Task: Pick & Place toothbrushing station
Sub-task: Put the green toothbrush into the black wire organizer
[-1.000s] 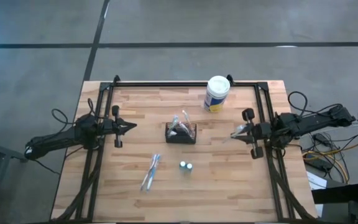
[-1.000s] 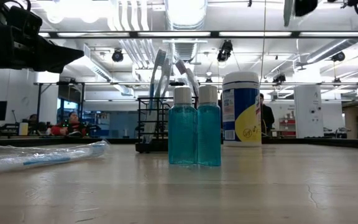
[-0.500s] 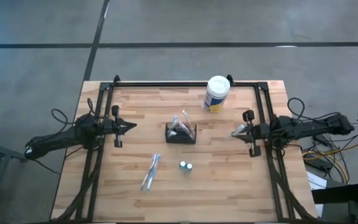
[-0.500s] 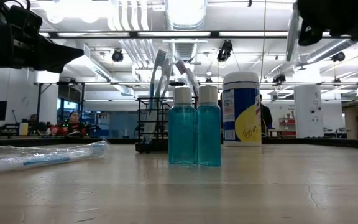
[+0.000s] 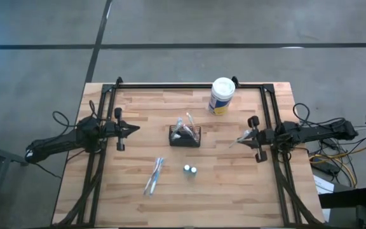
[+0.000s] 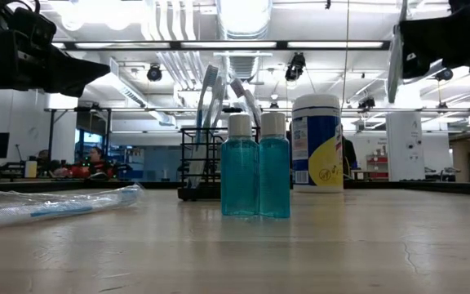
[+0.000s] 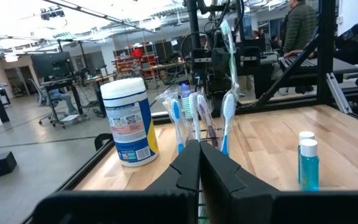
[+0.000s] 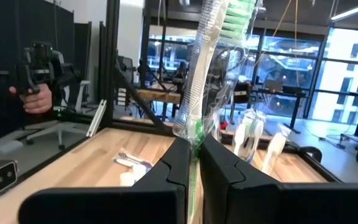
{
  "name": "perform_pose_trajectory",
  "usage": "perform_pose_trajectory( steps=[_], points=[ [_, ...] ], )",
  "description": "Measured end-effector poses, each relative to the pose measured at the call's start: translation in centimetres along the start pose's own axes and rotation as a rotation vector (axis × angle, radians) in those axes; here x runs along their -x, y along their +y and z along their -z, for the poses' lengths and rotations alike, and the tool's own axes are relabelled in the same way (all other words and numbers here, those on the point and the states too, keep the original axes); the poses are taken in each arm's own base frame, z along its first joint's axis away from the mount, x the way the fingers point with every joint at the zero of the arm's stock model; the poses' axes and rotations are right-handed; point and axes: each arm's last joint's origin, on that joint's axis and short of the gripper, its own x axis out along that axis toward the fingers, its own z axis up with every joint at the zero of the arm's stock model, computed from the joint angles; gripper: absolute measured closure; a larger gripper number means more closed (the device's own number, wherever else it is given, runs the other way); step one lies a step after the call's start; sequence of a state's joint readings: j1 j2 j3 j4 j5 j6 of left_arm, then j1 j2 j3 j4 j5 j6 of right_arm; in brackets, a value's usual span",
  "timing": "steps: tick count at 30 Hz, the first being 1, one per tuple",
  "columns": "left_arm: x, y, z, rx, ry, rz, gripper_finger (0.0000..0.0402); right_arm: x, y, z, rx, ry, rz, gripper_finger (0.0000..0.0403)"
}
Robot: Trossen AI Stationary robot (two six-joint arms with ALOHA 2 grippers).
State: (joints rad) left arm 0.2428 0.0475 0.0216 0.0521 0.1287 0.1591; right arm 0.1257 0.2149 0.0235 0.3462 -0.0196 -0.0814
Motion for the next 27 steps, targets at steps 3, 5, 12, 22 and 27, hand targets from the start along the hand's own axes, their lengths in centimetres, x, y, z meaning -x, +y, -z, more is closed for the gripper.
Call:
perform_pose_trajectory(
  steps=[3,5,12,22,27],
  points=[
    [0.0,0.0,0.0,0.003,0.0,0.0,0.039,0.1,0.0,0.2,0.0,0.001,0.0,0.0388],
    [0.0,0.0,0.0,0.003,0.0,0.0,0.039,0.1,0.0,0.5,0.0,0.015,-0.001,0.0388],
    [0.0,0.0,0.0,0.0,0.0,0.0,0.039,0.1,0.0,0.5,-0.019,0.015,-0.001,0.0388],
    [0.0,0.0,0.0,-0.001,0.001,0.0,0.039,-0.1,-0.7,-4.5,0.059,-0.17,0.107,0.0388],
    [0.0,0.0,0.0,-0.003,0.001,-0.001,0.039,-1.8,-1.4,-9.0,0.105,-0.114,0.129,0.0388]
  ],
)
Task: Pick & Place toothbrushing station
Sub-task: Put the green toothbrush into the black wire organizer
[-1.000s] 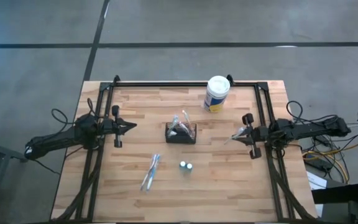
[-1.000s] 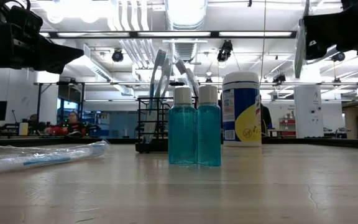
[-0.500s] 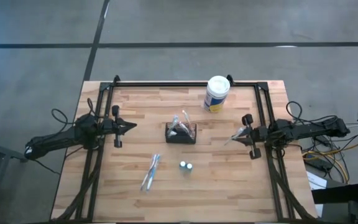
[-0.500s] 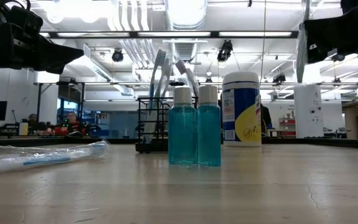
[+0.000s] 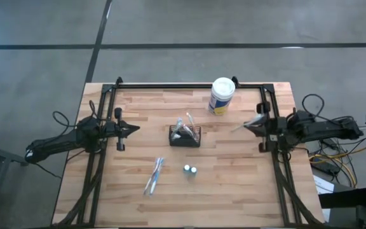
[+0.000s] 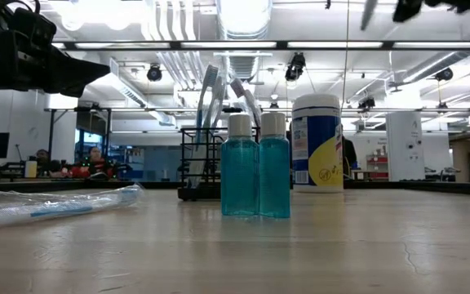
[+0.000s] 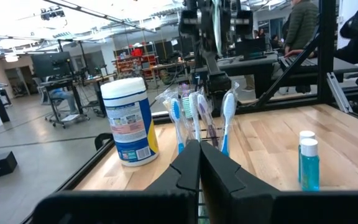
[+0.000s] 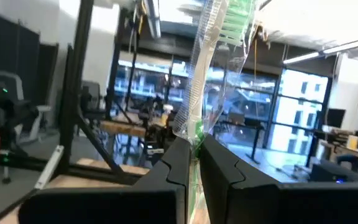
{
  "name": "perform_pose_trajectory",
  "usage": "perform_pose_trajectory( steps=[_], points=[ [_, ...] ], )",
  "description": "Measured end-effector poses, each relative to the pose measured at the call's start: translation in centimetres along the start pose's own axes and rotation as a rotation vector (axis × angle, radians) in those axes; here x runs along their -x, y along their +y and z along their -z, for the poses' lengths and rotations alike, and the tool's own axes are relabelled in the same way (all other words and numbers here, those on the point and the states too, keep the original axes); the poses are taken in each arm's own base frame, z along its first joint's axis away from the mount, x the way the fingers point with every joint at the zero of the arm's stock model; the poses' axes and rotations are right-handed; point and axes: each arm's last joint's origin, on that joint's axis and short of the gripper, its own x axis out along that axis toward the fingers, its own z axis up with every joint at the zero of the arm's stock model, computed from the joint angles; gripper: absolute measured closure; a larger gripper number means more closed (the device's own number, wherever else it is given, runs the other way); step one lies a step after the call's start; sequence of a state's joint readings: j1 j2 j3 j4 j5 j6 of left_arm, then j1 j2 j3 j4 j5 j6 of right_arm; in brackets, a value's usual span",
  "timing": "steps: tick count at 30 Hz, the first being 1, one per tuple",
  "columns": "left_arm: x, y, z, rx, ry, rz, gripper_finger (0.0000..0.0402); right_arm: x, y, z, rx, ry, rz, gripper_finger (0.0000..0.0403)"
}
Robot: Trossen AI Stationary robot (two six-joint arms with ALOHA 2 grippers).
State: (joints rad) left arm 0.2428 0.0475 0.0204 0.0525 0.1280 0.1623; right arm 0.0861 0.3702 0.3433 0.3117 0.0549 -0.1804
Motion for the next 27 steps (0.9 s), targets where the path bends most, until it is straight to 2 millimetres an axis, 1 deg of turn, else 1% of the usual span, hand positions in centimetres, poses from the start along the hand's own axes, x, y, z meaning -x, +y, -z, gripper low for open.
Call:
perform_pose_trajectory(
  steps=[3,5,8,10,12,15,18,22,27],
  points=[
    [0.0,0.0,0.0,0.0,0.001,0.0,0.039,-2.0,-0.4,-2.0,0.032,0.016,0.008,0.0388],
    [0.0,0.0,0.0,0.0,0.001,0.0,0.039,-3.7,-0.7,-2.7,0.053,0.041,0.018,0.0388],
    [0.0,0.0,0.0,0.0,0.0,0.0,0.039,-6.5,-1.3,-2.8,0.069,0.107,0.042,0.0388],
    [0.0,0.0,0.0,-0.001,0.001,0.0,0.039,-8.3,-1.8,-2.4,0.076,0.152,0.061,0.0388],
    [0.0,0.0,0.0,-0.006,0.0,0.0,0.039,-10.0,-2.3,-2.1,0.075,0.157,0.063,0.0388],
    [0.0,0.0,0.0,-0.017,0.001,0.0,0.039,-12.0,-3.3,-1.3,0.045,0.17,0.01,0.0388],
    [0.0,0.0,0.0,-0.021,0.001,0.001,0.039,-13.3,-4.2,0.4,0.011,0.207,-0.014,0.0388],
    [0.0,0.0,0.0,-0.034,0.001,0.0,0.039,-14.1,-4.7,2.9,-0.019,0.23,-0.021,0.0388],
    [0.0,0.0,0.0,-0.045,0.0,0.0,0.039,-14.3,-4.5,5.6,-0.052,0.232,-0.027,0.0388]
  ],
)
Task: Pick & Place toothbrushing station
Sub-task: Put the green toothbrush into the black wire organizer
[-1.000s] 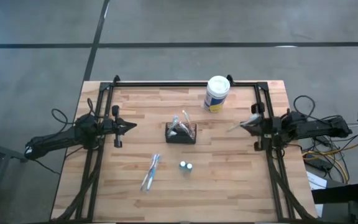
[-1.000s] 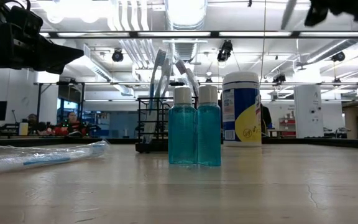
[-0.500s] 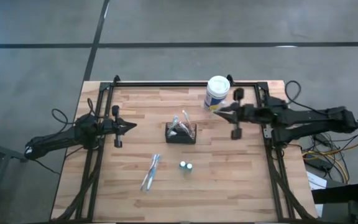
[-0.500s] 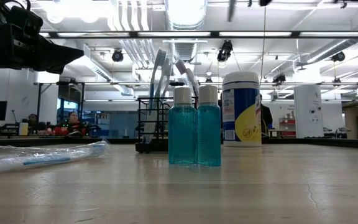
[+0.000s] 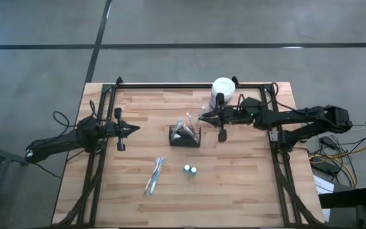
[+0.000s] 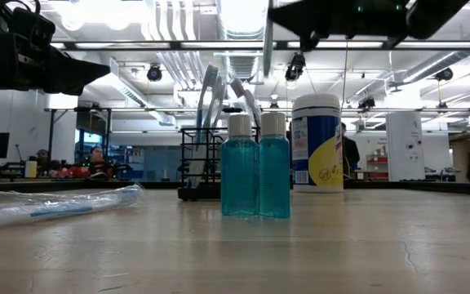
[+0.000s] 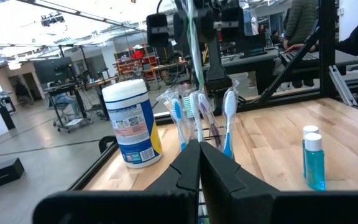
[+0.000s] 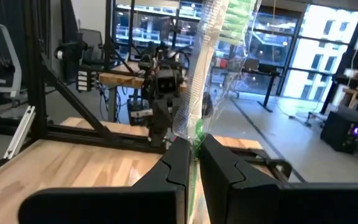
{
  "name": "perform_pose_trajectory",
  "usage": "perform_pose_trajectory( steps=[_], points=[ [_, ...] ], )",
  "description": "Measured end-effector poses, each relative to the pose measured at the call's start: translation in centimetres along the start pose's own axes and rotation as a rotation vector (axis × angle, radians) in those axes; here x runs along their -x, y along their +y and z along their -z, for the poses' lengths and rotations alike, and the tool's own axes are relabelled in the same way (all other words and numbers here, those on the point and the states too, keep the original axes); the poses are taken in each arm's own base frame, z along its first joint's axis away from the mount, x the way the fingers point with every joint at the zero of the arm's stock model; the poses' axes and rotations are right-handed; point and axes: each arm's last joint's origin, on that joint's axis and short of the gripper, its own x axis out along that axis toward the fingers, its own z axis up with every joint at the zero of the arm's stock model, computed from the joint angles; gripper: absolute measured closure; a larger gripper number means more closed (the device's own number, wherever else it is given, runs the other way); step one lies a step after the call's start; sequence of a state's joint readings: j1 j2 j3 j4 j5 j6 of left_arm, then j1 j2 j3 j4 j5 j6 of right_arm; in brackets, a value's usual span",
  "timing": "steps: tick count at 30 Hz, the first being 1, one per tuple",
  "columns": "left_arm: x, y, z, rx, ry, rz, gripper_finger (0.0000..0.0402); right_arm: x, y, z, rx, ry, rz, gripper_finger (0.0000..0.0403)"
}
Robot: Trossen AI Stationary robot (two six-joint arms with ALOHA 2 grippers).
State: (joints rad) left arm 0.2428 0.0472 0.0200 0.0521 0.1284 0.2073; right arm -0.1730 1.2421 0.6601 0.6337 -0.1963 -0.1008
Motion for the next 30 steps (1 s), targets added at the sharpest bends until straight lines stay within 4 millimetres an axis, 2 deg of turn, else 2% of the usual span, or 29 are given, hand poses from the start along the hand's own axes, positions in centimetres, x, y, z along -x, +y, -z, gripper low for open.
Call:
perform_pose_trajectory(
  steps=[4,8,17,30],
  points=[
    [0.0,0.0,0.0,0.0,0.0,0.0,0.039,0.1,0.2,1.9,-0.036,0.04,-0.002,0.0388],
    [0.0,0.0,0.0,0.0,0.0,0.0,0.039,0.1,0.3,2.9,-0.072,0.045,-0.002,0.0388],
    [0.0,0.0,0.0,0.004,0.0,0.0,0.039,-1.6,0.3,6.7,-0.112,0.152,0.007,0.0388],
    [0.0,0.0,0.0,0.005,0.0,0.0,0.039,-2.8,0.4,10.7,-0.138,0.254,0.029,0.0388]
  ],
)
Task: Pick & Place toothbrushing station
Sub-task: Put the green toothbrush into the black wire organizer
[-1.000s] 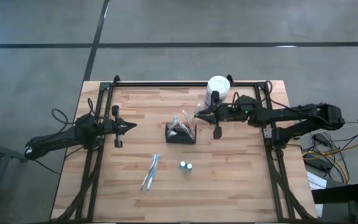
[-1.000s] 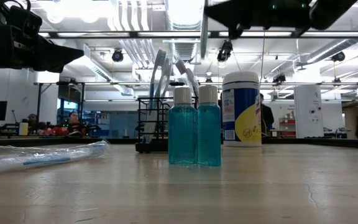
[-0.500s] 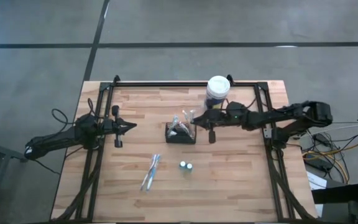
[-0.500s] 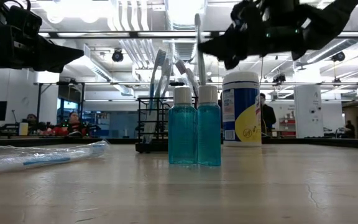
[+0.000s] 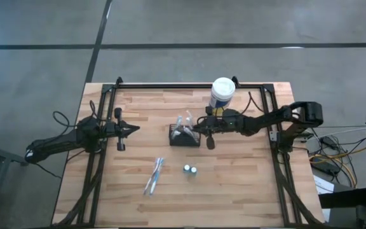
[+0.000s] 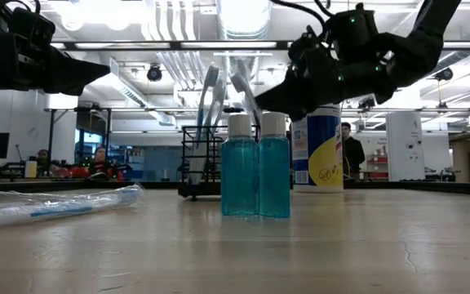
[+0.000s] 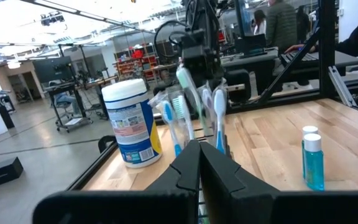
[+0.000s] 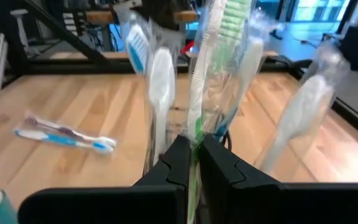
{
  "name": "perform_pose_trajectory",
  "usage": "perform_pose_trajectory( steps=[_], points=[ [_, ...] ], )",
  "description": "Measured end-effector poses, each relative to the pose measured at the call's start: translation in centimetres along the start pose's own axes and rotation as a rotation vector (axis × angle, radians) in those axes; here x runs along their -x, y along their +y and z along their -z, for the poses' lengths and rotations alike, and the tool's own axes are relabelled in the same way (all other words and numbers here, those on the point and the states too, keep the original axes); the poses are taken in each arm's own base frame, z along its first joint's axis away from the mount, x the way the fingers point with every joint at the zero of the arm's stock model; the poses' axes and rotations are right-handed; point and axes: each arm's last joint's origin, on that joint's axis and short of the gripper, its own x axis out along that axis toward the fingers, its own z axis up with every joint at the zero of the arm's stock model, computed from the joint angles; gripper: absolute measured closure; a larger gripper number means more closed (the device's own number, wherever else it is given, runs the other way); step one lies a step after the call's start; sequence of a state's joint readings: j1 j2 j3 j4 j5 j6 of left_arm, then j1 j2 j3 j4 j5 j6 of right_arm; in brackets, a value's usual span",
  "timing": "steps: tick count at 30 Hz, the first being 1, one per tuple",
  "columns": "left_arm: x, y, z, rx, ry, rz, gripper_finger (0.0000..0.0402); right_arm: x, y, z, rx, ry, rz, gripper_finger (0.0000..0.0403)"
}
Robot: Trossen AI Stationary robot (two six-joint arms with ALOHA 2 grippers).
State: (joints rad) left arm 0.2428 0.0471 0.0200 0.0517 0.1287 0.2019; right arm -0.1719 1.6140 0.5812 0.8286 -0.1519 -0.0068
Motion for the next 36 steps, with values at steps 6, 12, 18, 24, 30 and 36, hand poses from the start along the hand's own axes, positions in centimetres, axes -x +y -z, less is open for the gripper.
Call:
perform_pose_trajectory(
  steps=[6,12,18,24,30,36],
  points=[
    [0.0,0.0,0.0,0.0,0.0,0.0,0.039,-0.3,0.7,1.1,0.05,0.03,0.06,0.0388],
    [0.0,0.0,0.0,0.001,0.002,0.001,0.039,-0.1,2.5,1.3,0.107,-0.008,0.098,0.0388],
    [0.0,0.0,0.1,0.001,0.004,0.001,0.039,-0.1,3.0,1.9,0.115,0.012,0.131,0.0388],
    [0.0,0.0,0.1,0.013,0.005,0.002,0.039,-0.2,2.9,2.9,0.07,0.047,0.138,0.0386],
    [0.0,0.0,0.1,0.014,0.005,0.001,0.039,0.1,3.0,2.8,0.054,0.059,0.133,0.0334],
    [0.0,0.0,0.1,0.016,0.005,0.001,0.039,1.0,3.2,1.2,0.07,0.007,0.11,0.0271]
  ],
)
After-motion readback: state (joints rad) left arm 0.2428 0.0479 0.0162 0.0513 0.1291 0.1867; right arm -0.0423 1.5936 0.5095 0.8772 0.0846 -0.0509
